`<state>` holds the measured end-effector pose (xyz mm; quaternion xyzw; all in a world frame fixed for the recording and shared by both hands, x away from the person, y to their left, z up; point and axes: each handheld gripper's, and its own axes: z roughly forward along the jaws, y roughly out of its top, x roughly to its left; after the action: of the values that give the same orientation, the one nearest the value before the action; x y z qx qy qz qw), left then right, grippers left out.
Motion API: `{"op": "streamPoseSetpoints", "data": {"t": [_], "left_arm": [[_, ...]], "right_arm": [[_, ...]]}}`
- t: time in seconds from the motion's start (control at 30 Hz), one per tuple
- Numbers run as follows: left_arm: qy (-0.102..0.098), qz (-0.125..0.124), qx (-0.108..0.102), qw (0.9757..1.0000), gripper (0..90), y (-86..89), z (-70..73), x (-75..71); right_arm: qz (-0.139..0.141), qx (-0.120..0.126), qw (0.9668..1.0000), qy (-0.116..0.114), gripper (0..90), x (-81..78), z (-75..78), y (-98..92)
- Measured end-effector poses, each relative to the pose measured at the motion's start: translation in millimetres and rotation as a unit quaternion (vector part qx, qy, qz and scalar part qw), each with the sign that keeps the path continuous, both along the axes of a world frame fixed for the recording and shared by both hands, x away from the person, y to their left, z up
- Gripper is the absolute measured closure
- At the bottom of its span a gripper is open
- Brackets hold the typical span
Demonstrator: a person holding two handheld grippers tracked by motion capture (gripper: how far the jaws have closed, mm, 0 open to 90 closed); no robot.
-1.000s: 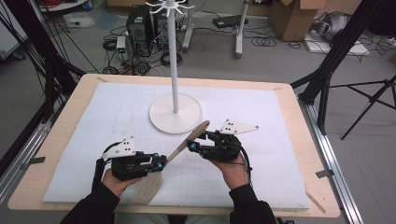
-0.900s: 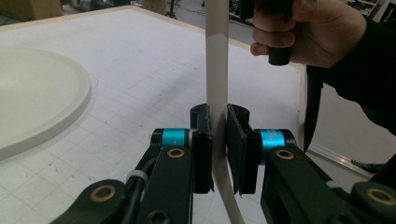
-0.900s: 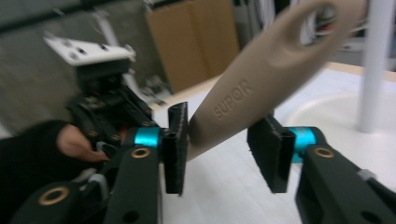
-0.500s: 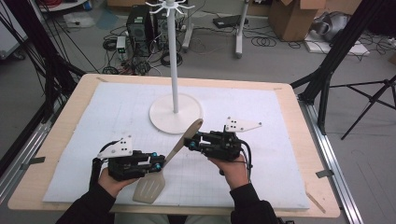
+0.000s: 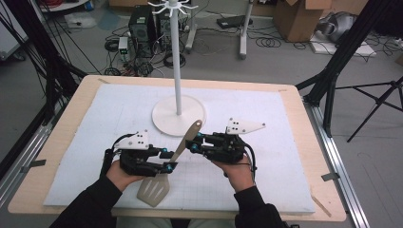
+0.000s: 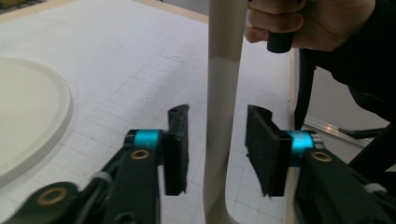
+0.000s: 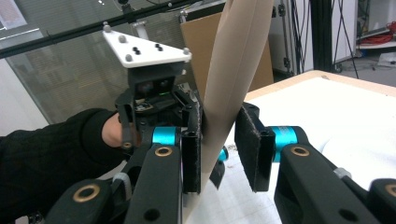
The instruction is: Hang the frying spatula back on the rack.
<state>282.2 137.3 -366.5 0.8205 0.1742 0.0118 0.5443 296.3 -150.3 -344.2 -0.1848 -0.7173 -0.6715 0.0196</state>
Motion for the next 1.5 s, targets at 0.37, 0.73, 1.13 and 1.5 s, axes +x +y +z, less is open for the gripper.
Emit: {"op": "streamPoseSetpoints", "data": {"t": [0.37,0.73,1.13,1.5], "left_arm": [[-0.006,0.003,-0.017,0.9998,78.2,4.9,1.4,1.8],[-0.035,0.058,-0.076,0.9948,78.2,27.2,17.9,0.4],[-0.064,0.101,-0.114,0.9863,78.2,38.3,52.7,12.1],[-0.083,0.114,-0.120,0.9827,78.4,39.3,105.9,48.7]], "right_arm": [[-0.045,0.010,0.9987,-0.019,39.0,-5.7,4.5,-12.0],[-0.135,-0.059,0.9888,-0.026,25.6,-19.7,-14.6,-58.7],[-0.201,-0.093,0.9747,-0.031,24.6,-29.1,-31.9,-96.3],[-0.220,-0.107,0.9694,-0.024,21.4,-25.7,-38.8,-98.7]]}}
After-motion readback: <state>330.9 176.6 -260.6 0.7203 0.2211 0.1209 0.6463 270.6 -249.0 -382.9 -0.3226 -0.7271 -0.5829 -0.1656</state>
